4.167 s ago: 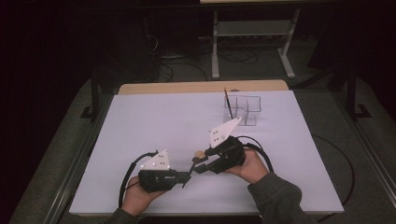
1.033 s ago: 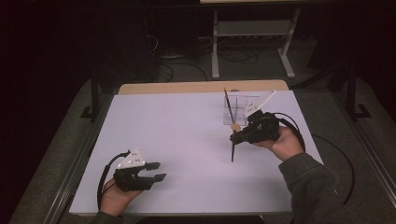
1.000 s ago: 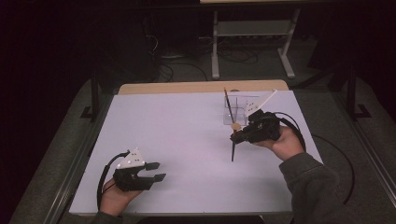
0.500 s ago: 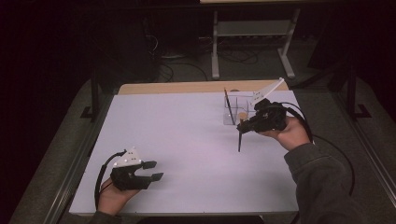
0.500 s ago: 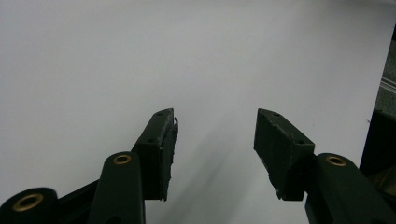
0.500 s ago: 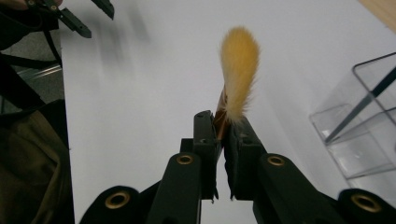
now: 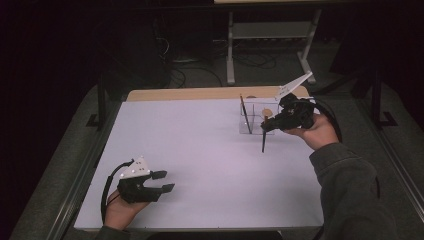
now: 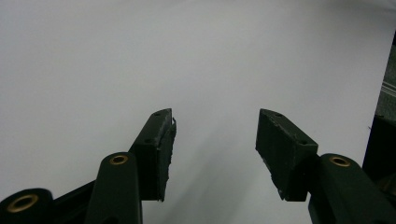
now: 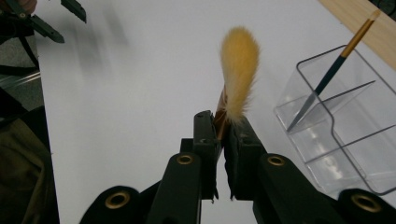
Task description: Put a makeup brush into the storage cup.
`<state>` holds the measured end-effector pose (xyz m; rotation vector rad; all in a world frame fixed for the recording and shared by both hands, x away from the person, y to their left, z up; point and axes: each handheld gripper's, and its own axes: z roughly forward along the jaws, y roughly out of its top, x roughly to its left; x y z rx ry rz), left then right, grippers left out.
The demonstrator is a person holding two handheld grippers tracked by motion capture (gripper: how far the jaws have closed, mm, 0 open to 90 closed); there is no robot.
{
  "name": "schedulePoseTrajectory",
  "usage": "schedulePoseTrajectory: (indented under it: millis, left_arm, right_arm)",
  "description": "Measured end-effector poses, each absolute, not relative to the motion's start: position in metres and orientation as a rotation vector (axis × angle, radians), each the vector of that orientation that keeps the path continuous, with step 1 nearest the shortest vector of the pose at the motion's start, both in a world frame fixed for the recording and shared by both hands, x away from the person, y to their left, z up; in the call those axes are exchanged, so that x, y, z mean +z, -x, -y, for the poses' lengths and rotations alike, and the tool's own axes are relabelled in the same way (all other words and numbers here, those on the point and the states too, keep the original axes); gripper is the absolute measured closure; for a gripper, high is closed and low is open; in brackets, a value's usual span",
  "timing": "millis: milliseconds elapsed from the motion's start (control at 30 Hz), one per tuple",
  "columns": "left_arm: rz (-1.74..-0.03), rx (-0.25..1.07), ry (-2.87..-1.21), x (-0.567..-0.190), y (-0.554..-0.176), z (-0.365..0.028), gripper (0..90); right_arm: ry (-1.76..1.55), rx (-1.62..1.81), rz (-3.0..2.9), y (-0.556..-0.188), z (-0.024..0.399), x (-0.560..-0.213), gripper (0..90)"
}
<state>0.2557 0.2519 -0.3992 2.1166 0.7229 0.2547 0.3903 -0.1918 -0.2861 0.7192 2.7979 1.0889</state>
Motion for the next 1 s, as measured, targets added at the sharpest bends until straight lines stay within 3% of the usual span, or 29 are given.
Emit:
schedulePoseTrajectory:
  millis: [1000]
  left_arm:
    - [-0.741, 0.273, -2.104, -0.398, -0.257, -0.259, 41.9]
  right_arm:
    - [-0.875, 1.062, -2.706, -0.423, 0.210, -0.256, 82.8]
